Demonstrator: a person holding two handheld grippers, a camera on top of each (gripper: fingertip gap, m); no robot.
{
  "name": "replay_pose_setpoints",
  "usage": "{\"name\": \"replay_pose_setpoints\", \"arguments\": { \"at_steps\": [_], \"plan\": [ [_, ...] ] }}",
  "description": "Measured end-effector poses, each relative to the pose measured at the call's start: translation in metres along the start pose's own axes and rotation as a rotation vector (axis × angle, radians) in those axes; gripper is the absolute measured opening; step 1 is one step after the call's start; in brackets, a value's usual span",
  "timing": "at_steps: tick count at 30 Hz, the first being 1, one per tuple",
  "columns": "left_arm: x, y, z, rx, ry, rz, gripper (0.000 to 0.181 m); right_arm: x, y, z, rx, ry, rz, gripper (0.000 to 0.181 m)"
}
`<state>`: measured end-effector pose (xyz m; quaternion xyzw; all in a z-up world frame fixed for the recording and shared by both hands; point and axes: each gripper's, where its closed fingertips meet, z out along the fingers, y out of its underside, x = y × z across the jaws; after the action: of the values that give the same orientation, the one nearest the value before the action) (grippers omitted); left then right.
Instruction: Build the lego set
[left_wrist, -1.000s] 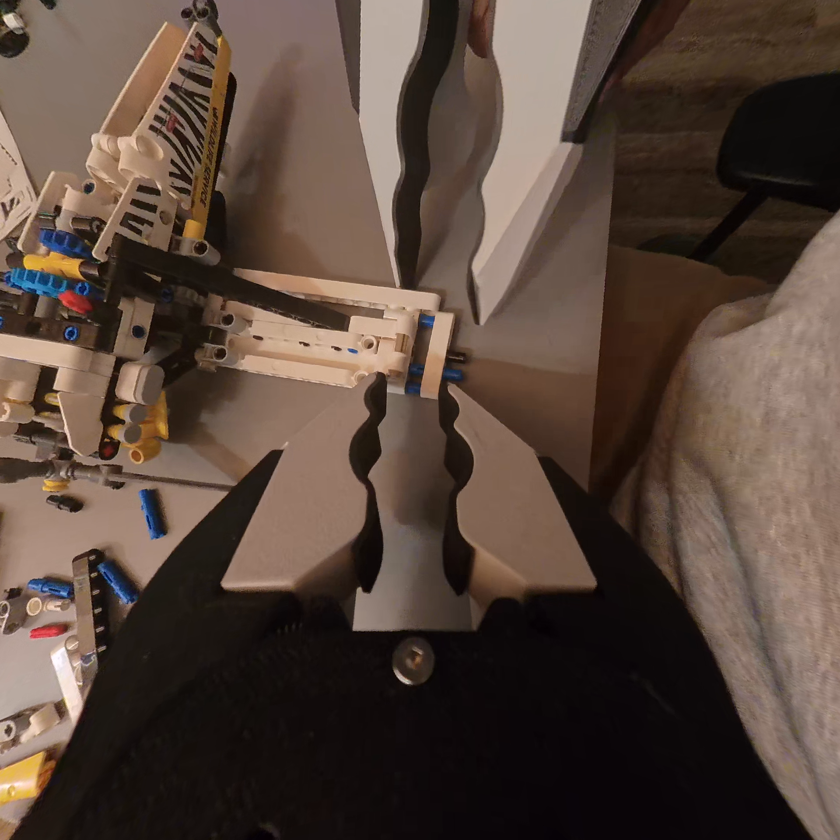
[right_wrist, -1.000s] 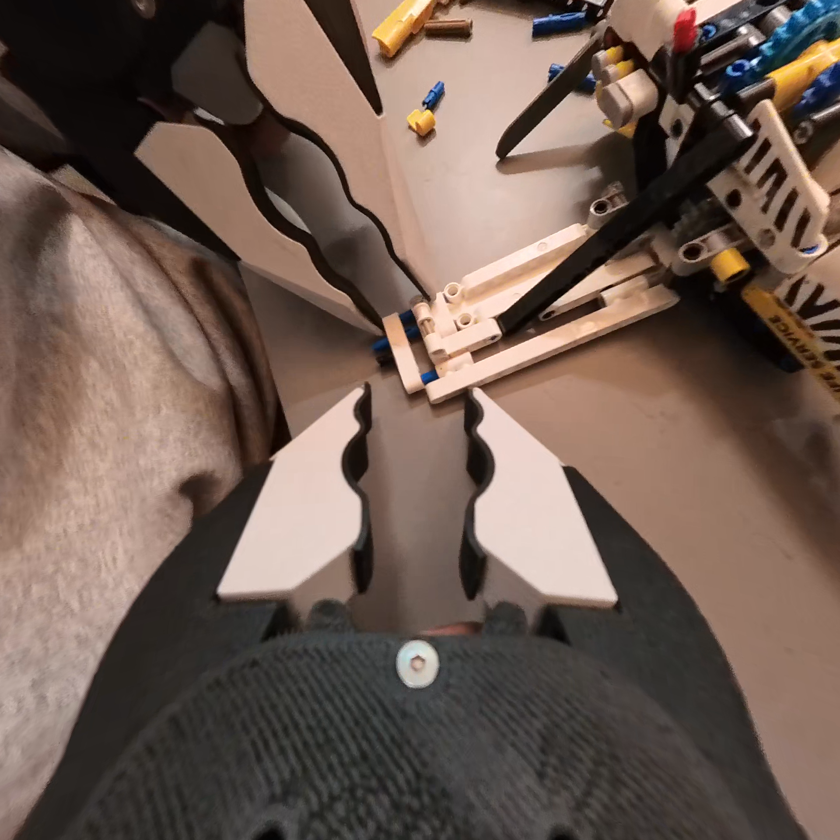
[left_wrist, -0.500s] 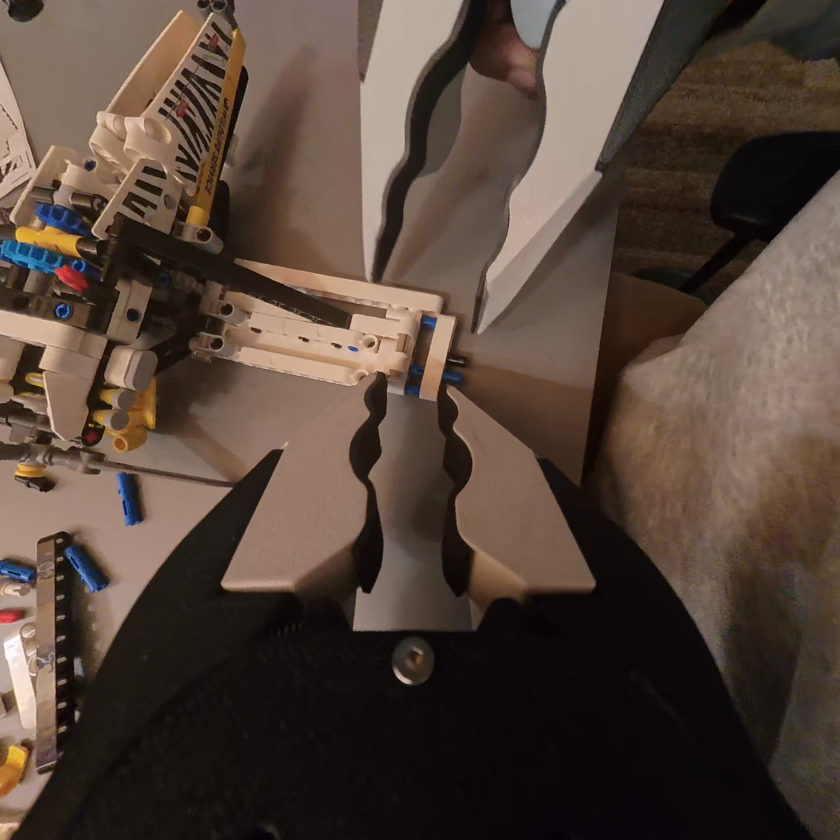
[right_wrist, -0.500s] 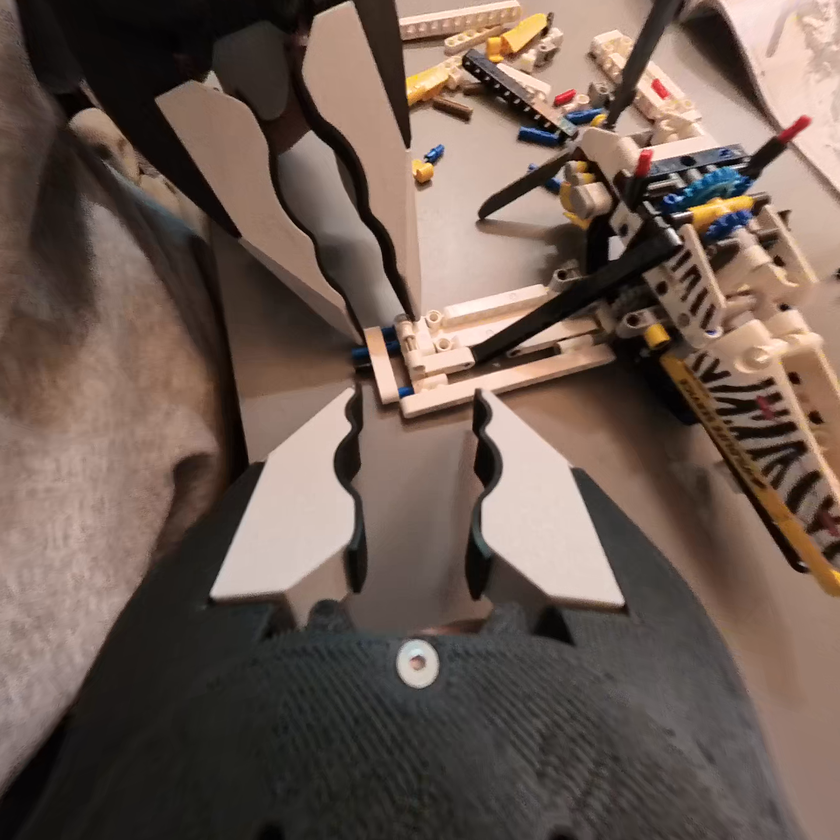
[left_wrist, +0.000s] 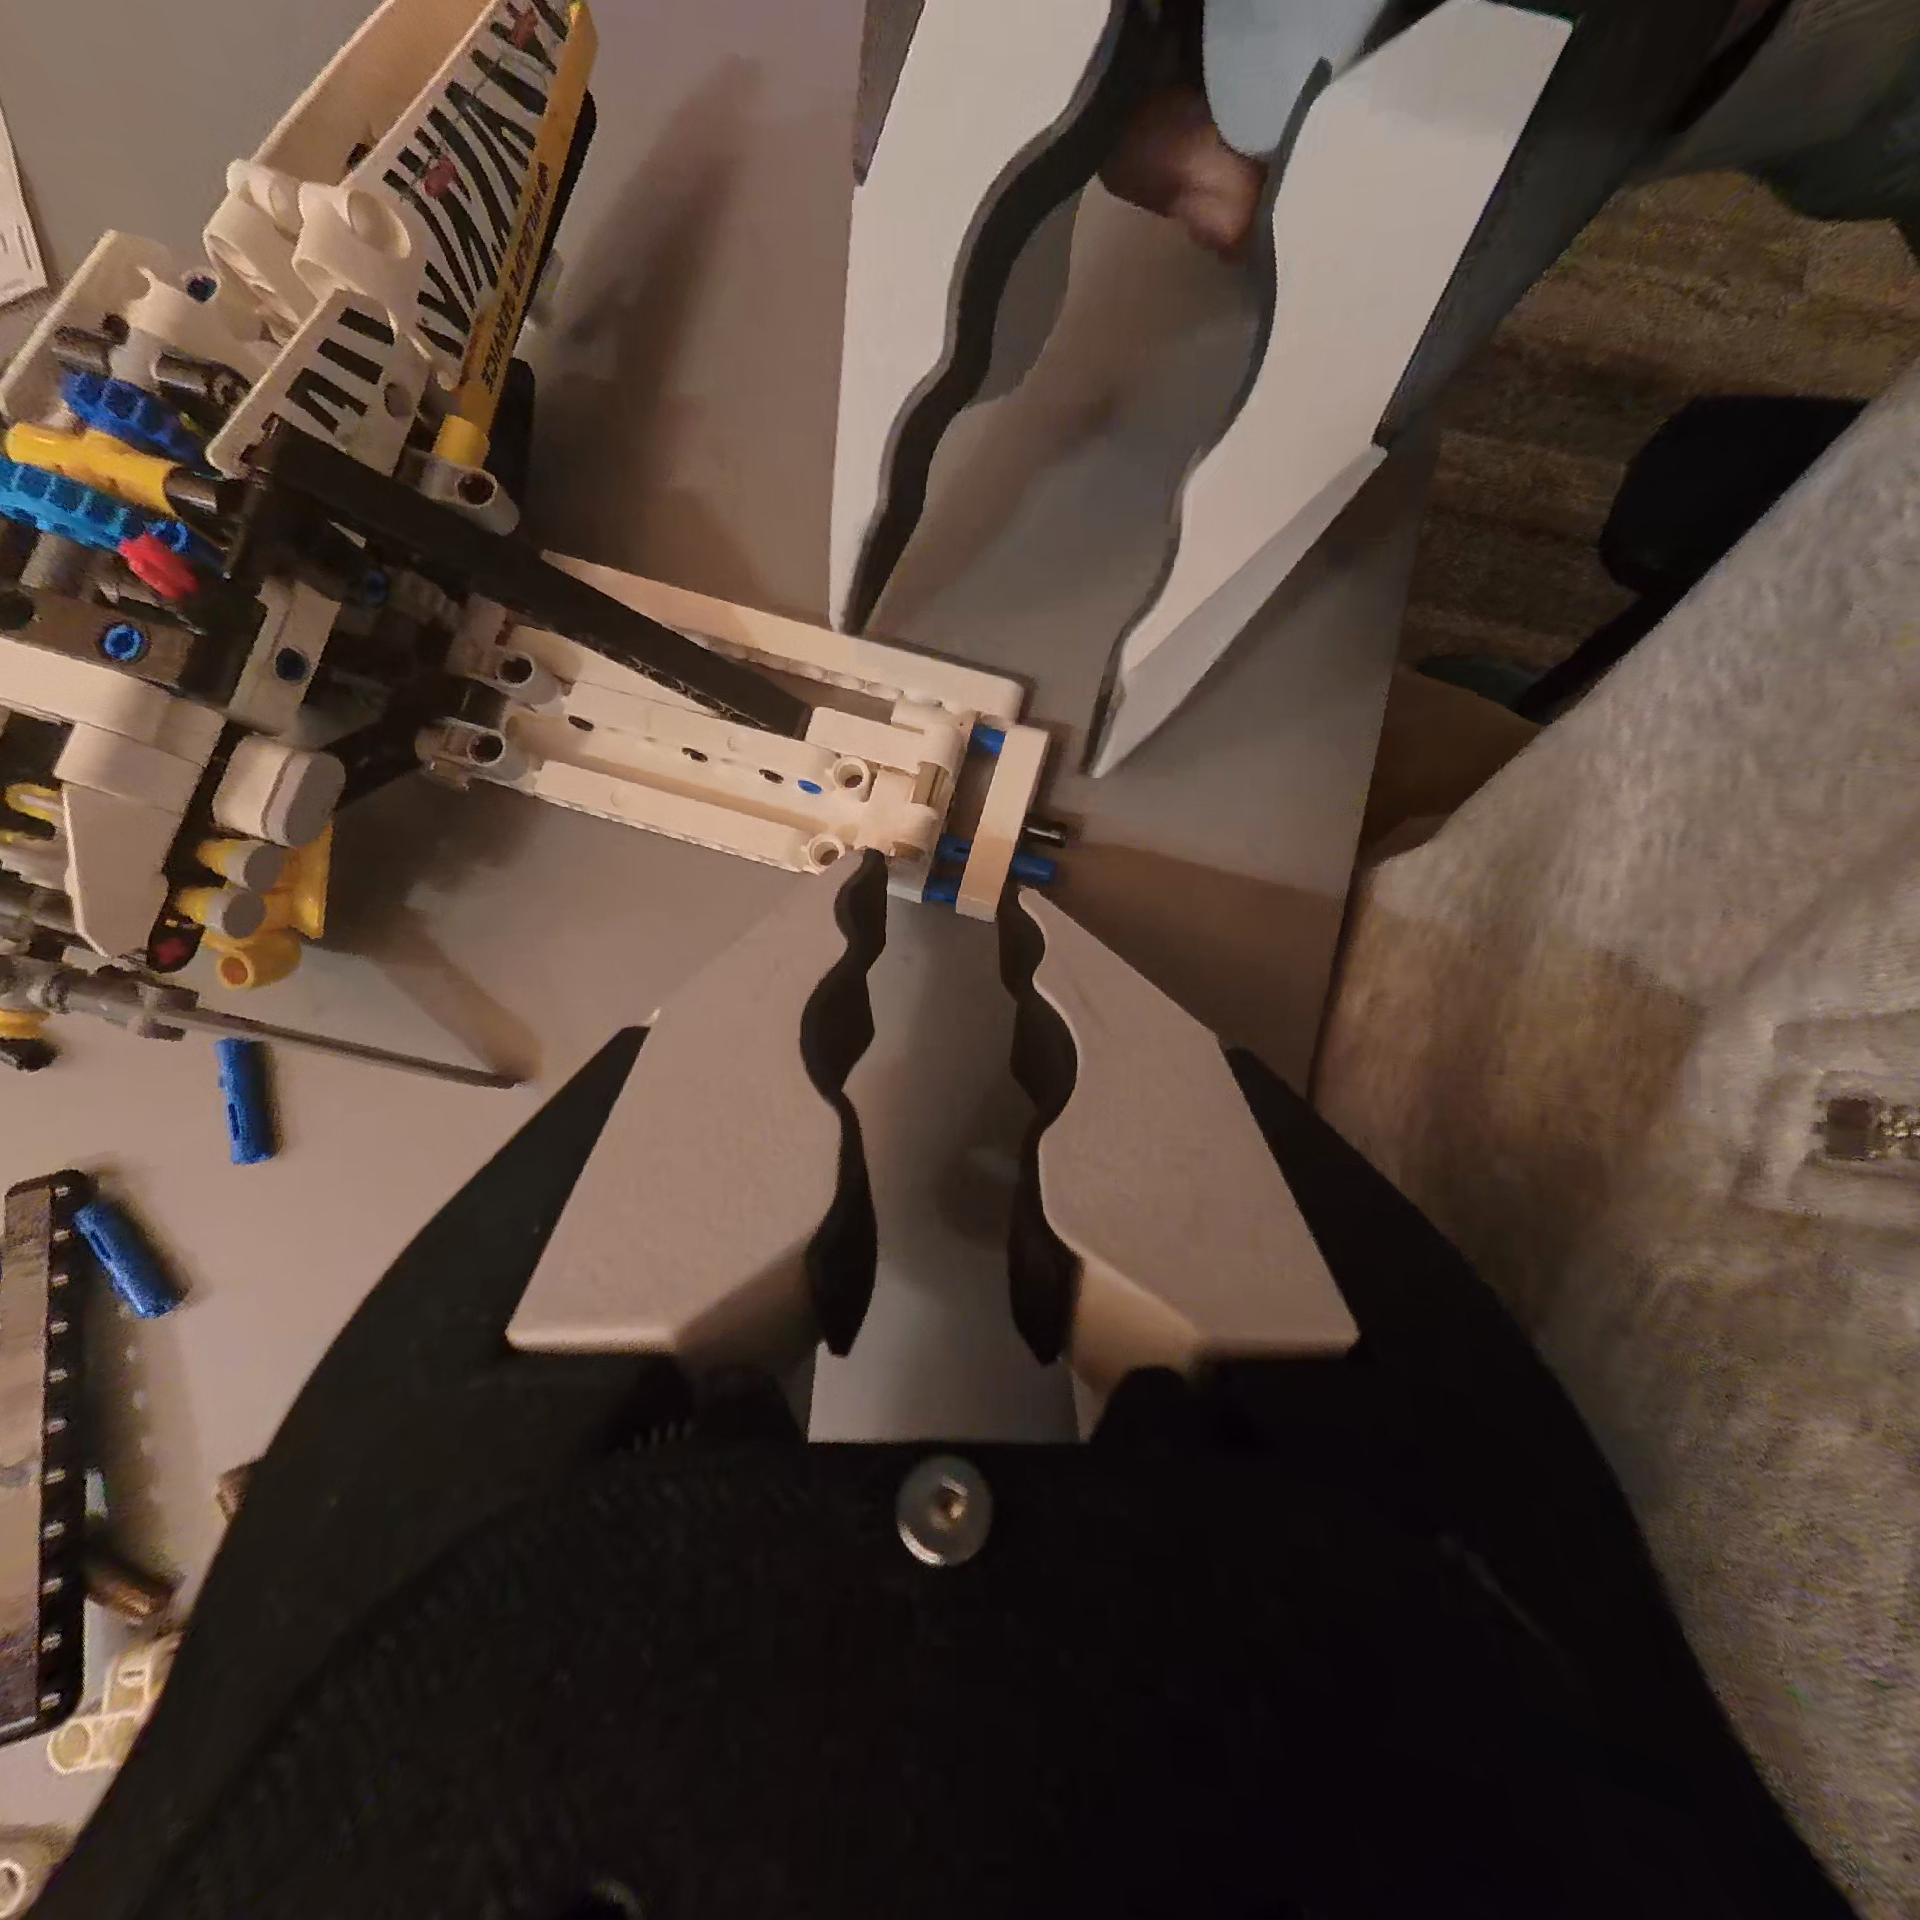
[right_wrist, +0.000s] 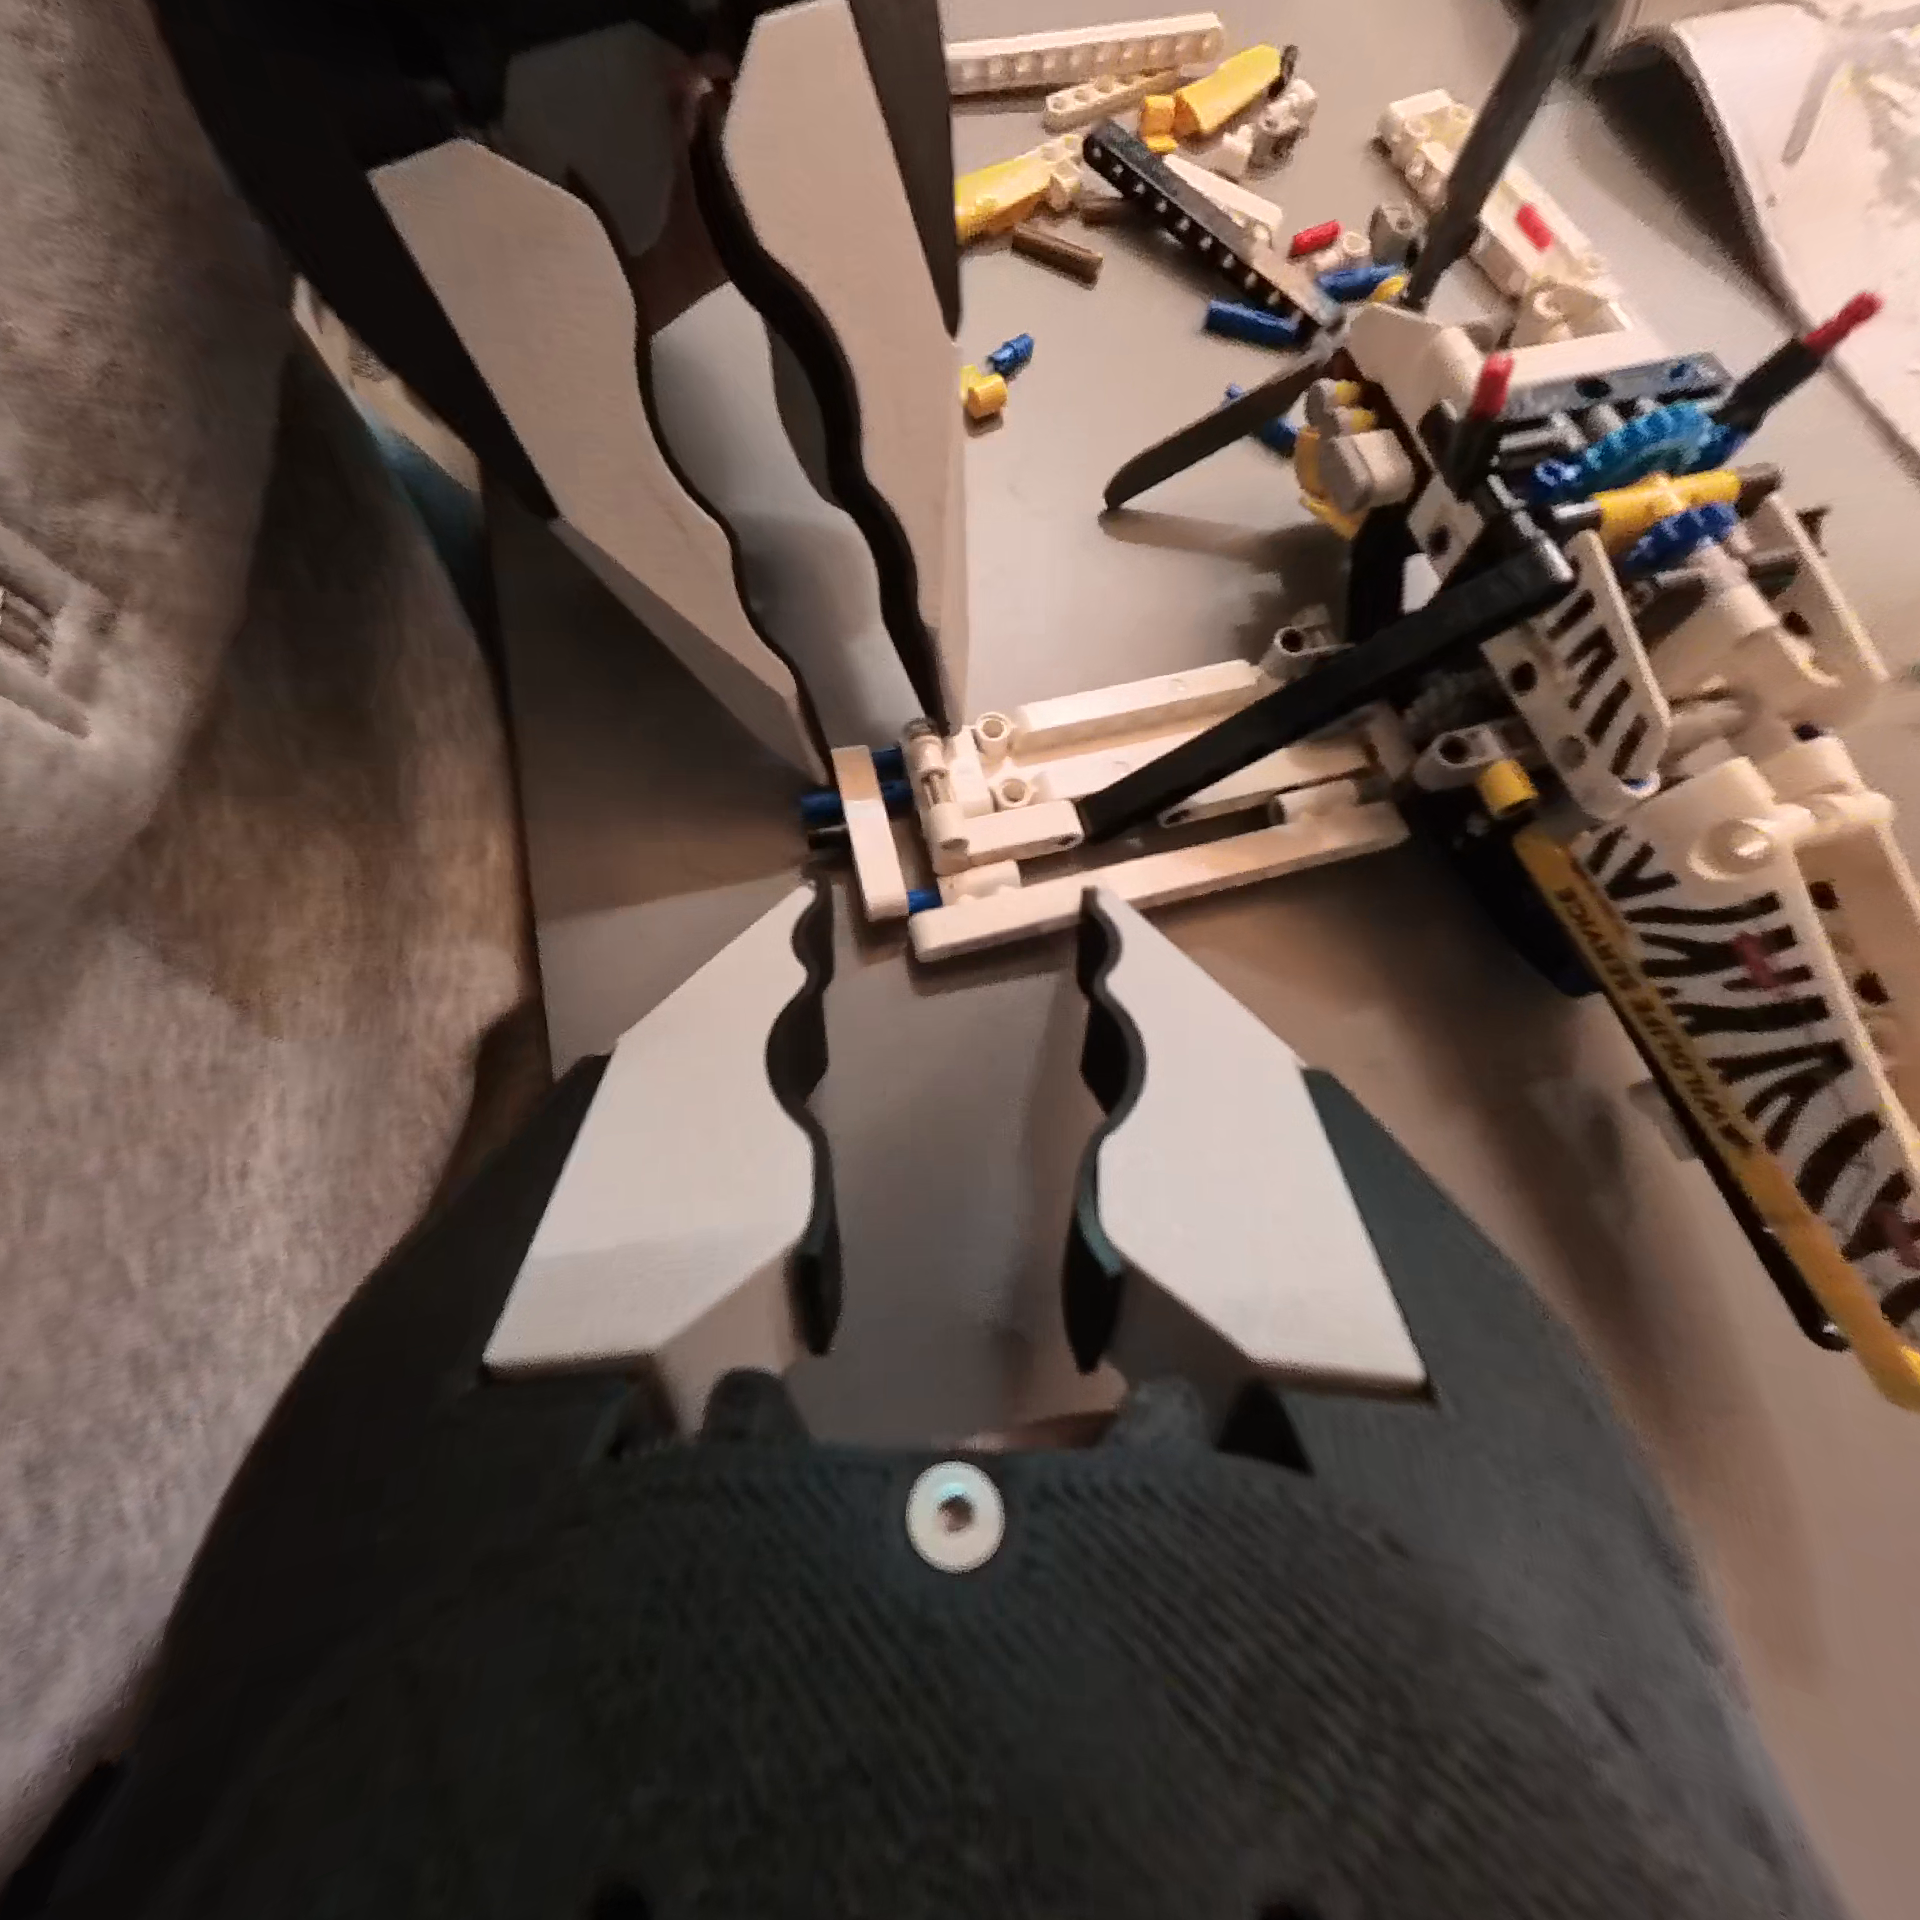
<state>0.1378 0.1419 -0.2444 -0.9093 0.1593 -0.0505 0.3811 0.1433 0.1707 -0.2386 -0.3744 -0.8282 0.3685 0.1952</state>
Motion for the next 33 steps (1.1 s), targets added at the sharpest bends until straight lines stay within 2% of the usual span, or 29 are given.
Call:
{"name": "replay_pose_setpoints", "arguments": {
  "at_steps": [2, 8, 14, 24, 28, 33],
  "plan": [
    [-0.0001, 0.0001, -0.0002, -0.013, -0.003, -0.019, 0.019, -0.0009, 0.0051, 0.0024, -0.029, -0.019, 0.028, 0.054],
    [-0.0003, 0.0004, -0.0003, -0.05, -0.014, -0.065, 0.018, -0.001, 0.0066, 0.0037, -0.049, -0.007, 0.027, 0.047],
    [-0.0009, 0.0017, 0.0, -0.075, -0.061, -0.032, 0.019, 0.0013, 0.0059, 0.0047, -0.046, 0.018, 0.071, 0.041],
    [-0.0016, 0.0024, 0.0001, -0.086, -0.078, -0.035, 0.019, 0.0014, 0.0059, 0.0052, -0.053, 0.021, 0.075, 0.04],
    [-0.0022, 0.0033, -0.0009, -0.085, -0.088, -0.025, 0.011, 0.0032, 0.0038, 0.0044, -0.036, 0.016, 0.123, 0.04],
    [-0.0033, 0.004, -0.001, -0.076, -0.073, -0.056, 0.012, 0.0039, 0.0038, 0.0051, -0.029, -0.005, 0.162, 0.04]
  ]
}}
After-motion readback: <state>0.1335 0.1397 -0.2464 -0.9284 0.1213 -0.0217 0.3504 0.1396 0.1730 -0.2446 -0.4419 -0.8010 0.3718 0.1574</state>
